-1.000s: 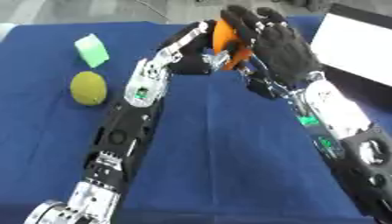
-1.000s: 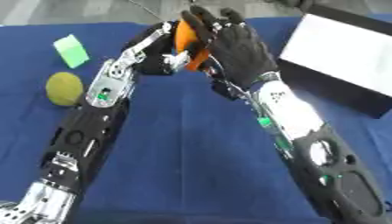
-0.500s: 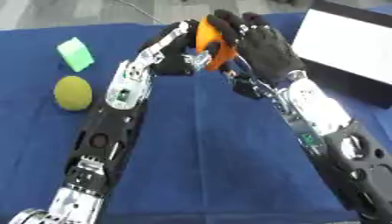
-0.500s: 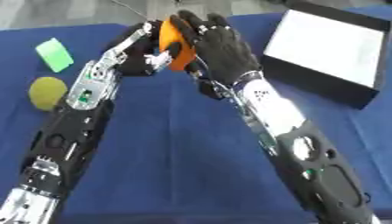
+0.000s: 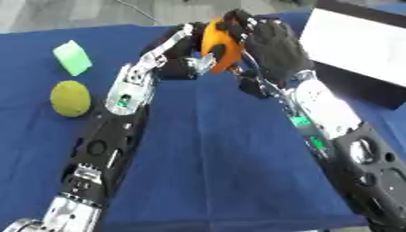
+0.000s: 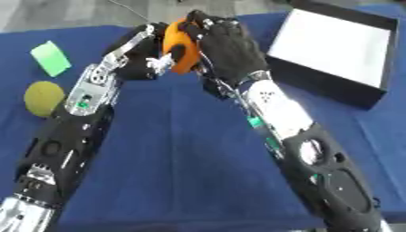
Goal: Pick up the objects with one hand, pass them to the other hand, and then place them into the box on the other side of the table.
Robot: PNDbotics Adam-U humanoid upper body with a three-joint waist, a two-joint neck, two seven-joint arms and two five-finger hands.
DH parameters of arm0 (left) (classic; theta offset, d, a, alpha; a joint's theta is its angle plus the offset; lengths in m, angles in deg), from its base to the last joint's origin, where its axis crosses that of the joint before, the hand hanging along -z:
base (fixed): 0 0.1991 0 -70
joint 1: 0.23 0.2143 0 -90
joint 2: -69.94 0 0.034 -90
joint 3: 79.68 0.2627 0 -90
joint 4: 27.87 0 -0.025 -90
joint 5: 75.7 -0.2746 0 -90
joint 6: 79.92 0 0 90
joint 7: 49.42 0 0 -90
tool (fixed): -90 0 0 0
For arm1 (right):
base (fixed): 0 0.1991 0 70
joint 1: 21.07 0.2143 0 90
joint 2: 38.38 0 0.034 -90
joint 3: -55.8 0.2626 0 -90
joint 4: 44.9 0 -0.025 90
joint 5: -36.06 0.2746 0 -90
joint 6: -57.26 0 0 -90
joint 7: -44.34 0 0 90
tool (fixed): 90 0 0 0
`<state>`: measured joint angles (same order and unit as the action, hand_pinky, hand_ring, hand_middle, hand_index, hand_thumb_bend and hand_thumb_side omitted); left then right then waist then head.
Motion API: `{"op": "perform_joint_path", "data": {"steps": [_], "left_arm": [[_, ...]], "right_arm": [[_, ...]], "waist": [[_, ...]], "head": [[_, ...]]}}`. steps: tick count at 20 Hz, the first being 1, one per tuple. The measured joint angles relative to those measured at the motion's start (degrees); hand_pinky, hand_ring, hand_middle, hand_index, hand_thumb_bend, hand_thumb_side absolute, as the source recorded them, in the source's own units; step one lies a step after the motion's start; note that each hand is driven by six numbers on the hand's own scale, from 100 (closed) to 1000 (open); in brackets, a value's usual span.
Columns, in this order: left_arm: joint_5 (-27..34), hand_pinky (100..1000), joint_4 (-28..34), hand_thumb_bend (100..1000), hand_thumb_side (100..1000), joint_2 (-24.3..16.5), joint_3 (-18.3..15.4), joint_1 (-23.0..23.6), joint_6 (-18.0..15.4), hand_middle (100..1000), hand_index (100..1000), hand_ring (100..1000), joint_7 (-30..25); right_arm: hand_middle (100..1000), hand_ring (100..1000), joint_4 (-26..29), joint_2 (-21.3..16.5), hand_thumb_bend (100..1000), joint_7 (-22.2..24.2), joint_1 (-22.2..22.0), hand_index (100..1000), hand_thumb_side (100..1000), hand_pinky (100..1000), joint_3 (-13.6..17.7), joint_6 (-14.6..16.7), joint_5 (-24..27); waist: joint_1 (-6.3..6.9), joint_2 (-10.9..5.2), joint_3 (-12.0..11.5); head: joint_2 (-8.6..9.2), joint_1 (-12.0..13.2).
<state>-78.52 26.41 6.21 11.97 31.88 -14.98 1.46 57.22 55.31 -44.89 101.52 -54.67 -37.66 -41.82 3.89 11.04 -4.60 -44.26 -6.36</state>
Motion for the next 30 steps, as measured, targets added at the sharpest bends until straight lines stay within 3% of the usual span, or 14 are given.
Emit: {"op": "perform_joint_path", "data": {"steps": [2,4,8,12,17,24,30], "left_arm": [[-0.01,608,0.01,100,338,-0.37,0.18,0.01,-0.18,411,559,402,0.18],[-0.18,614,-0.05,100,327,-0.71,0.18,0.03,-0.44,427,579,417,0.44],[-0.41,625,-0.54,100,319,-1.48,-0.08,0.07,-0.70,454,609,438,0.70],[0.26,637,-0.49,100,474,-2.50,-1.30,0.15,-0.18,474,638,458,0.18],[3.40,643,1.48,100,565,-4.61,-3.80,0.40,1.72,483,648,467,-1.72],[6.63,649,4.82,100,613,-5.63,-5.30,0.51,4.34,494,661,477,-4.34],[8.07,650,6.09,100,581,-7.07,-6.33,0.52,5.19,496,663,479,-5.19]], "right_arm": [[100,463,-0.09,0.02,100,-3.25,-0.29,145,110,165,0.09,-0.72,0.34],[100,439,-0.45,0.09,100,-5.95,-0.34,110,148,100,0.12,-1.50,0.78],[100,423,-1.42,0.45,100,-9.61,-0.39,100,138,100,0.16,-3.05,1.26],[100,403,-1.94,0.53,100,-10.92,-0.42,100,148,100,0.18,-4.17,1.32],[100,376,-2.66,0.49,100,-11.17,-0.83,100,134,100,0.73,-4.96,1.32],[100,358,-2.91,0.49,100,-11.28,-0.84,100,108,100,1.04,-5.45,1.22],[100,307,-2.90,0.48,100,-12.28,-1.54,100,100,100,3.01,-6.63,-0.08]], "waist": [[0.06,0.00,0.00],[0.15,0.00,0.01],[0.24,0.00,0.02],[0.27,0.00,0.01],[0.42,0.00,-0.03],[0.50,0.00,-0.02],[0.72,0.00,0.42]], "head": [[0.00,-0.14],[0.00,-0.28],[0.00,-0.35],[0.00,-0.61],[0.00,-1.10],[0.00,-1.41],[0.00,-1.73]]}}
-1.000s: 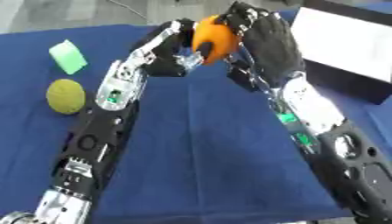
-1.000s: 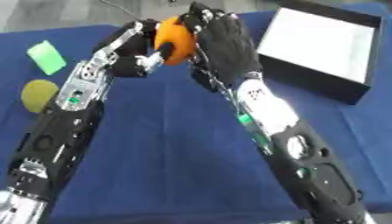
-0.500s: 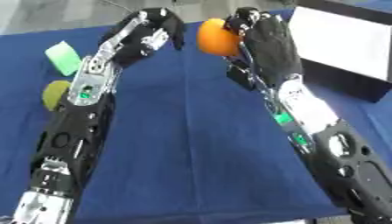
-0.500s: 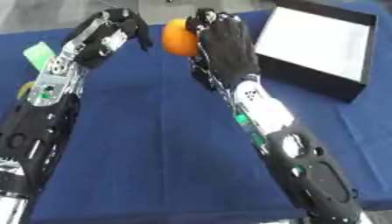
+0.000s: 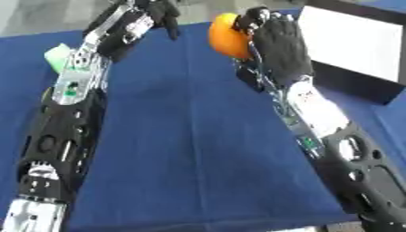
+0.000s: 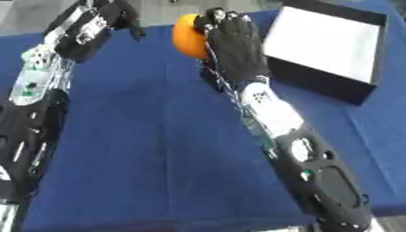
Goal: Pick up the objects with one hand, pass them to the other hand, and then place them into the box on the other side of the table.
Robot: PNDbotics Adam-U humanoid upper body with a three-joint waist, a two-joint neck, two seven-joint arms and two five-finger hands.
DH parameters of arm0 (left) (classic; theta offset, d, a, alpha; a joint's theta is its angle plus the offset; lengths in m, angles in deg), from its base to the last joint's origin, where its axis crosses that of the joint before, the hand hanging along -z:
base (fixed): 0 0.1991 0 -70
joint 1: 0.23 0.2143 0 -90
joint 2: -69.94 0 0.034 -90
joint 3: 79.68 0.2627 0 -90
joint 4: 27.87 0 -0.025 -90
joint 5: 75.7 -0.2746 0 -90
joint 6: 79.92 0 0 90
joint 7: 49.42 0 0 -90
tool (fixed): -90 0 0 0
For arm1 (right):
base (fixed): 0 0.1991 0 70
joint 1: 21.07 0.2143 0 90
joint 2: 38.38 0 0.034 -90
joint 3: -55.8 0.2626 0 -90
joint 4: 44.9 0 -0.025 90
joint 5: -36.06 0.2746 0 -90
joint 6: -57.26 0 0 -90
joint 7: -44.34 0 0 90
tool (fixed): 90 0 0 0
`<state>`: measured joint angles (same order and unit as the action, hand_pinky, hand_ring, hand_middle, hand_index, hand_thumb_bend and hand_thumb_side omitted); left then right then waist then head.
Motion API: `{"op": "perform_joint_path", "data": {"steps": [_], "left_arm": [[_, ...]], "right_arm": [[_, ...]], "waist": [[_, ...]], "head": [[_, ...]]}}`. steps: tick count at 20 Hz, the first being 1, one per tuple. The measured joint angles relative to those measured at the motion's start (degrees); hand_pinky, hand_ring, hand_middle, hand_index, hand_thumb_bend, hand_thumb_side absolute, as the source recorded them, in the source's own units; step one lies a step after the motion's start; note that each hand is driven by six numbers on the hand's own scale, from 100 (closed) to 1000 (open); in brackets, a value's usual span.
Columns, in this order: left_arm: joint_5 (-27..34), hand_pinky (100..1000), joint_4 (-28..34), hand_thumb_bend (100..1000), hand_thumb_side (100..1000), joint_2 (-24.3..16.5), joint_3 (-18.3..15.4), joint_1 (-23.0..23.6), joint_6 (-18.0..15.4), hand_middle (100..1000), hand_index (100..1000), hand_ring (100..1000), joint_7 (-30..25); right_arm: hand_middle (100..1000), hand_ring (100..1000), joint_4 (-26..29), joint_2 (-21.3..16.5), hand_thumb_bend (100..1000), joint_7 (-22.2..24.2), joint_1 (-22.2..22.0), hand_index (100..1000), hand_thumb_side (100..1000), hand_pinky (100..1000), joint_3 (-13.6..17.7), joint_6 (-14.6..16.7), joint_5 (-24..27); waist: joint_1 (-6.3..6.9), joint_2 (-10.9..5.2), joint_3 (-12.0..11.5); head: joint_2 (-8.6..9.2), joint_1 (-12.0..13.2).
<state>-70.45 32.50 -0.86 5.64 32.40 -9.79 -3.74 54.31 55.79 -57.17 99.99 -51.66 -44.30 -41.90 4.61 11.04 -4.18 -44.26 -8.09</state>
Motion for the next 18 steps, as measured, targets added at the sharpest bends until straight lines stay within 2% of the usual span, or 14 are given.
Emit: {"op": "perform_joint_path", "data": {"steps": [2,3,5,6,7,8,10,11,12,13,14,15,17,18], "left_arm": [[1.09,651,0.61,100,544,-1.84,-0.75,0.00,-0.01,498,665,481,0.01],[1.90,651,1.04,100,537,-2.86,-1.22,0.06,-0.05,498,665,481,0.05],[3.52,651,2.18,100,527,-5.70,-2.48,1.14,-0.08,497,663,481,0.08],[4.52,652,2.73,100,523,-7.24,-3.32,2.07,-0.08,497,663,481,0.08],[5.82,651,3.52,100,522,-8.78,-4.16,3.35,-0.05,497,663,481,0.05],[7.07,652,4.46,100,521,-10.36,-4.96,4.90,-0.01,497,664,481,0.01],[9.33,652,6.26,100,521,-13.43,-6.38,8.15,0.08,497,664,481,-0.08],[10.12,652,6.98,100,527,-14.85,-7.06,9.83,0.08,498,665,481,-0.08],[10.70,651,7.73,100,531,-16.08,-7.78,11.65,0.08,497,664,481,-0.08],[11.13,650,8.45,100,543,-17.22,-8.61,13.52,0.07,497,663,481,-0.07],[11.52,650,9.05,100,546,-18.16,-9.48,15.33,0.07,497,663,481,-0.07],[11.86,649,9.47,100,560,-18.89,-10.34,16.83,0.07,496,663,481,-0.07],[12.11,649,10.04,100,570,-19.68,-11.91,19.41,0.16,496,662,481,-0.16],[12.09,648,10.22,100,573,-19.94,-12.61,20.62,0.23,496,662,480,-0.23]], "right_arm": [[100,280,0.00,-0.15,100,-0.57,-0.33,100,100,100,1.80,-1.16,-1.04],[100,297,0.00,-0.55,100,-0.84,-0.38,100,100,100,2.98,-2.02,-1.57],[100,343,-0.29,-2.03,100,-1.58,-0.49,106,207,100,6.10,-4.78,-2.10],[100,405,-0.81,-3.01,100,-2.04,-0.72,146,367,100,7.88,-6.63,-2.00],[100,456,-1.73,-4.22,100,-2.55,-0.86,181,384,115,9.81,-8.71,-1.62],[142,515,-2.92,-5.52,100,-3.05,-0.89,245,414,200,11.78,-10.83,-0.87],[336,721,-5.84,-8.06,100,-3.87,-0.92,466,346,434,15.23,-14.60,1.61],[517,913,-7.52,-9.19,100,-4.06,-1.09,688,289,581,16.72,-16.15,3.40],[615,1000,-9.46,-10.26,100,-3.78,-1.19,798,262,650,17.98,-17.37,5.72],[748,1000,-11.63,-11.26,100,-2.96,-1.32,933,233,733,18.94,-18.25,8.35],[770,1000,-13.90,-12.28,100,-1.63,-1.33,955,225,752,19.71,-18.83,10.90],[850,1000,-15.94,-13.27,100,-0.15,-1.33,1000,207,808,20.26,-19.15,12.94],[902,1000,-19.41,-15.05,100,2.90,-1.32,1000,201,843,21.06,-19.63,15.01],[915,1000,-20.80,-15.80,100,4.37,-1.32,1000,228,852,21.39,-19.90,15.18]], "waist": [[0.27,-0.01,0.26],[0.47,-0.01,0.32],[0.88,-0.02,0.32],[1.01,-0.03,0.32],[1.13,-0.04,0.31],[1.28,-0.04,0.27],[1.45,-0.06,0.15],[1.46,-0.06,0.04],[1.47,-0.07,-0.17],[1.47,-0.08,-0.37],[1.47,-0.08,-0.58],[1.47,-0.08,-0.76],[1.45,-0.14,-1.09],[1.42,-0.20,-1.26]], "head": [[0.00,-0.28],[0.00,-0.60],[0.00,-1.59],[0.00,-2.13],[0.00,-2.67],[0.00,-3.21],[0.00,-4.20],[0.00,-4.65],[0.00,-5.10],[0.00,-5.48],[0.00,-5.84],[0.00,-6.15],[0.00,-6.68],[0.00,-6.88]]}}
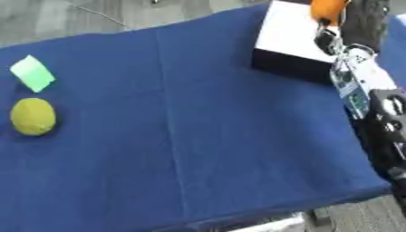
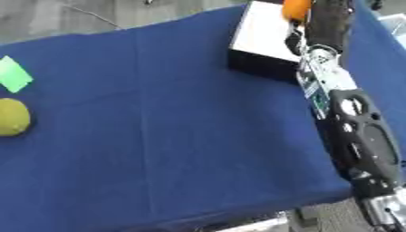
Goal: Pick up the objects with one hand, pass them to the other hand, and then place them into the box on the other side of the table.
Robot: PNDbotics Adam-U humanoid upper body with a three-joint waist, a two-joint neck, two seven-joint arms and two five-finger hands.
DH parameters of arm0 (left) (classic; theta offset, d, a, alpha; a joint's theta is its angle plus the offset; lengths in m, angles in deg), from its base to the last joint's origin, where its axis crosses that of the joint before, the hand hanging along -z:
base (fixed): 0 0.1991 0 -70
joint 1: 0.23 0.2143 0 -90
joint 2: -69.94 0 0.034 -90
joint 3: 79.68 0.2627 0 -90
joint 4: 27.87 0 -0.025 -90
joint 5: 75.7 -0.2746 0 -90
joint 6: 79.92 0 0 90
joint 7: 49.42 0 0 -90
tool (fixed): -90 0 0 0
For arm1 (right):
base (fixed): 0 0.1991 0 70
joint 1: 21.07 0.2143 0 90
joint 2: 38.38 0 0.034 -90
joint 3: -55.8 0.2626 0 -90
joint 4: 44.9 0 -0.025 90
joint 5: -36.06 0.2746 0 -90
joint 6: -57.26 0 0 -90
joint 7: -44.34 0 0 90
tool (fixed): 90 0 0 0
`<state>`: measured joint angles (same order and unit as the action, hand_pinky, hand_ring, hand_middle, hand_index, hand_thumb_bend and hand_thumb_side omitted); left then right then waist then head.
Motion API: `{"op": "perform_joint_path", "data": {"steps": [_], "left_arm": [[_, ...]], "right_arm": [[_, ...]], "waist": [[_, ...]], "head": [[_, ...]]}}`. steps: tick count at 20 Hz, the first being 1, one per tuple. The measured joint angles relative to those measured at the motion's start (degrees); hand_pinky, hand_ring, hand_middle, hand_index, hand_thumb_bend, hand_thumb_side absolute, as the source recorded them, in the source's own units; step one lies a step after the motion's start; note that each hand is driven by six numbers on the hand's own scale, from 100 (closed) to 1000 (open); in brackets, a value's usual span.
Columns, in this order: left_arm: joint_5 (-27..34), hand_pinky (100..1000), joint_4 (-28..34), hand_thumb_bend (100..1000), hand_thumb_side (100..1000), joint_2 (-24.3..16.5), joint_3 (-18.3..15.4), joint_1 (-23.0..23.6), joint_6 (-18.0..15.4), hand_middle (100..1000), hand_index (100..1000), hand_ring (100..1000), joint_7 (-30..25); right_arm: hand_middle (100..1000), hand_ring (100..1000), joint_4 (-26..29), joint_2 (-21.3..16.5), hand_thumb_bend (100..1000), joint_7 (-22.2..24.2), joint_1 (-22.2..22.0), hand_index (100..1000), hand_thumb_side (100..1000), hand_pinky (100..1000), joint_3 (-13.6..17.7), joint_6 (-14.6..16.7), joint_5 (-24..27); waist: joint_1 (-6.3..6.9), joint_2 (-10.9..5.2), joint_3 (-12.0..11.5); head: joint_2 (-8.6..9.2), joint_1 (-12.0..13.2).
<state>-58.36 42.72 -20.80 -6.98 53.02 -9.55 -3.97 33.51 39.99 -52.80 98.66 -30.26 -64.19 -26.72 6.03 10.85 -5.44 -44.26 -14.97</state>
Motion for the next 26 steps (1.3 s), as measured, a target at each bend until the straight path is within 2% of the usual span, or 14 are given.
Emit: {"op": "perform_joint_path", "data": {"steps": [2,4,5,6,8,9,10,14,17,18,21,24,25,26], "left_arm": [[-0.37,648,0.29,100,571,-0.27,-1.12,1.66,0.11,496,662,480,-0.11],[-1.16,648,0.29,100,572,-0.50,-1.87,2.36,0.11,497,663,481,-0.11],[-1.56,649,0.28,100,567,-0.50,-2.12,2.52,0.09,497,663,481,-0.09],[-1.96,650,0.27,100,562,-0.51,-2.27,2.55,0.01,498,664,482,-0.01],[-2.74,652,0.21,100,542,-0.63,-2.54,2.55,-0.30,501,669,485,0.30],[-3.16,653,0.02,100,533,-0.92,-2.73,2.53,-0.57,502,681,486,0.57],[-3.56,655,-0.26,100,520,-1.27,-2.87,2.51,-0.89,504,685,487,0.89],[-6.24,670,-2.81,100,401,-3.69,-3.25,1.98,-3.44,520,702,503,3.44],[-9.91,684,-7.19,100,313,-6.66,-3.47,1.04,-7.22,539,723,521,7.22],[-11.23,700,-8.93,100,249,-7.55,-3.48,0.72,-8.59,568,748,548,8.59],[-16.21,725,-12.45,100,244,-9.84,-3.47,-0.59,-11.21,619,777,598,11.21],[-22.87,741,-13.23,100,250,-11.05,-3.35,-2.82,-12.07,654,804,629,12.07],[-25.28,759,-13.26,100,261,-11.14,-3.19,-3.53,-12.24,695,831,671,12.24],[-28.10,773,-13.45,100,335,-11.14,-2.95,-4.23,-12.36,730,852,705,12.36]], "right_arm": [[930,1000,-1.53,-0.97,100,2.49,0.01,1000,280,865,0.50,-0.37,-0.72],[948,1000,-1.73,-1.46,100,4.38,0.01,1000,202,883,0.85,-0.46,-2.59],[952,998,-1.43,-1.57,100,5.28,0.01,1000,116,890,0.96,-0.33,-3.83],[953,801,-0.59,-1.58,100,6.14,0.01,1000,100,894,0.95,0.02,-5.30],[954,622,2.78,-1.52,148,7.76,-0.06,1000,100,906,0.83,1.58,-9.18],[953,585,5.42,-1.36,362,8.69,-0.14,1000,100,914,0.48,2.89,-11.86],[951,574,8.23,-1.10,412,9.58,-0.39,1000,109,917,-0.10,4.52,-14.71],[941,562,22.40,2.50,425,12.67,-0.47,1000,263,916,-5.03,14.89,-26.29],[934,566,28.52,6.13,428,12.46,-0.54,1000,247,909,-10.67,22.32,-29.58],[930,577,29.07,7.14,430,12.27,-0.71,1000,197,905,-12.17,23.85,-29.71],[923,603,28.43,9.63,332,11.63,-2.03,1000,127,895,-15.64,26.24,-28.80],[923,607,26.48,11.30,272,10.63,-2.88,1000,132,893,-18.00,26.98,-26.50],[922,610,25.90,11.42,256,10.35,-2.96,1000,120,891,-18.54,27.11,-25.73],[920,614,25.43,11.51,236,10.10,-2.97,1000,100,890,-18.91,27.14,-25.11]], "waist": [[-0.15,-0.11,-0.25],[-0.28,-0.16,-0.29],[-0.32,-0.16,-0.30],[-0.36,-0.17,-0.30],[-0.43,-0.17,-0.22],[-0.43,-0.17,-0.11],[-0.43,-0.17,-0.03],[-0.01,-0.21,0.57],[0.68,-0.81,0.81],[0.88,-1.03,0.83],[1.07,-1.32,1.17],[1.09,-1.62,1.31],[1.08,-1.68,1.36],[1.07,-1.70,1.45]], "head": [[0.00,-0.28],[0.00,-0.31],[0.00,-0.31],[0.00,-0.27],[0.00,0.12],[0.00,0.55],[0.00,1.01],[0.00,3.69],[0.00,6.95],[0.00,8.05],[0.00,10.95],[0.00,12.08],[0.00,12.14],[0.00,12.16]]}}
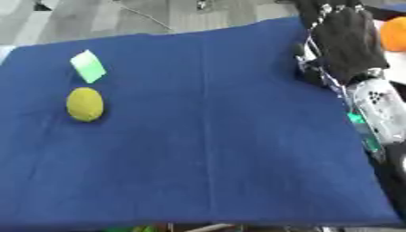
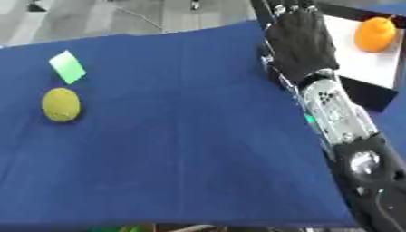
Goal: Pick up the objects with one hand, pass them to the other hand, and then place them into the box on the other side of the table.
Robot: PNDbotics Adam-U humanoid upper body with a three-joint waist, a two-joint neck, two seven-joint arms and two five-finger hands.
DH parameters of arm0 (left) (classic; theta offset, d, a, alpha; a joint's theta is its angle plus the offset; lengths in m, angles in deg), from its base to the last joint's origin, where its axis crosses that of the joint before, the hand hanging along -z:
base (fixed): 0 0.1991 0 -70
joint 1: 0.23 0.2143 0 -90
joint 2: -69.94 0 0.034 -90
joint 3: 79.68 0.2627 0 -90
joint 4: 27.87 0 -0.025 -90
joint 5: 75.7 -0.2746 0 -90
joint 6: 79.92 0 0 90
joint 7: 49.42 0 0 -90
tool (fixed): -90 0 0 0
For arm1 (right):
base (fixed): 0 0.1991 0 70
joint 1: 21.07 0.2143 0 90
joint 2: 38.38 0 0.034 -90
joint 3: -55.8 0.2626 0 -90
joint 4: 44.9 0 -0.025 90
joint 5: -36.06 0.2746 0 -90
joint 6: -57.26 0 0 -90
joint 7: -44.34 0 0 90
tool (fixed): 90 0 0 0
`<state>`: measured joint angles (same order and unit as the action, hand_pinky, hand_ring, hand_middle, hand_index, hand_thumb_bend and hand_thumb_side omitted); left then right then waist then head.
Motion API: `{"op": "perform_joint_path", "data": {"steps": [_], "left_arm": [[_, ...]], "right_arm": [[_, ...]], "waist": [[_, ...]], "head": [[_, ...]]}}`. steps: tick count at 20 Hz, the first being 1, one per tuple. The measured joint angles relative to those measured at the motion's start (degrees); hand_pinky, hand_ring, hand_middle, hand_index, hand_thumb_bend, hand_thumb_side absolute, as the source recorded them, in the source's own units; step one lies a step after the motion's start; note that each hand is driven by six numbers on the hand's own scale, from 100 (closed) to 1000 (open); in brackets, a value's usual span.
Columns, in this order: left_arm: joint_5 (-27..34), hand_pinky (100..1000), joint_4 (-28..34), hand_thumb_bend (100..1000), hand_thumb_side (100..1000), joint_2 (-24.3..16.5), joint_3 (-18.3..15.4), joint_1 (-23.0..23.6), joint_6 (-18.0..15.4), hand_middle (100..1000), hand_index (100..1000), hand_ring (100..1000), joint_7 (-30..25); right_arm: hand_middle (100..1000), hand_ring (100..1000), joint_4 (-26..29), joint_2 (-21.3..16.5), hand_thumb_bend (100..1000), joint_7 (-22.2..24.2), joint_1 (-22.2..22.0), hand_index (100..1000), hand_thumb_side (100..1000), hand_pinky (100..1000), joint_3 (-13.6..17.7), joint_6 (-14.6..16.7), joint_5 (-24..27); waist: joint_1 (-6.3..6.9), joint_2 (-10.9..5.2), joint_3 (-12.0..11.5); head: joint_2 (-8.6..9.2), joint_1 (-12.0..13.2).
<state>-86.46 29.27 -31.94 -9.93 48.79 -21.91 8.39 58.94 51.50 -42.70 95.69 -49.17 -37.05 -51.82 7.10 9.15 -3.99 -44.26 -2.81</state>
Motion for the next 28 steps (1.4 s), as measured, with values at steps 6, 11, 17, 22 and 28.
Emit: {"op": "perform_joint_path", "data": {"steps": [6,11,17,22,28], "left_arm": [[-23.74,821,-4.27,285,885,0.85,2.34,-4.57,-1.61,836,916,807,1.61],[-41.44,826,-8.71,439,841,4.06,5.05,-7.59,-5.05,874,934,836,5.05],[-59.08,790,-13.61,422,499,6.93,6.12,-9.09,-13.12,839,911,796,13.12],[-71.90,778,-18.53,400,454,7.28,4.97,-9.07,-18.92,828,903,786,21.96],[-79.20,756,-23.38,329,280,7.79,3.49,-8.71,-17.62,801,879,755,35.52]], "right_arm": [[915,632,-1.30,0.29,135,-1.28,-0.05,1000,100,884,-0.33,-0.55,2.14],[911,650,-1.45,0.82,100,-1.82,-0.07,1000,100,879,-0.32,-0.92,3.29],[907,666,-1.45,1.32,100,-2.30,-0.36,1000,100,875,-0.30,-1.09,4.34],[904,672,-1.46,1.74,100,-2.80,-0.58,1000,100,873,-0.26,-1.52,4.87],[898,680,-1.46,1.81,100,-3.22,-0.62,1000,100,870,-0.17,-1.69,5.22]], "waist": [[-0.16,-0.02,0.43],[-0.47,-0.02,0.80],[-0.62,-0.02,0.96],[-0.77,-0.01,1.07],[-0.86,0.12,1.08]], "head": [[0.00,0.21],[0.00,0.21],[0.00,0.20],[0.00,0.18],[0.00,0.18]]}}
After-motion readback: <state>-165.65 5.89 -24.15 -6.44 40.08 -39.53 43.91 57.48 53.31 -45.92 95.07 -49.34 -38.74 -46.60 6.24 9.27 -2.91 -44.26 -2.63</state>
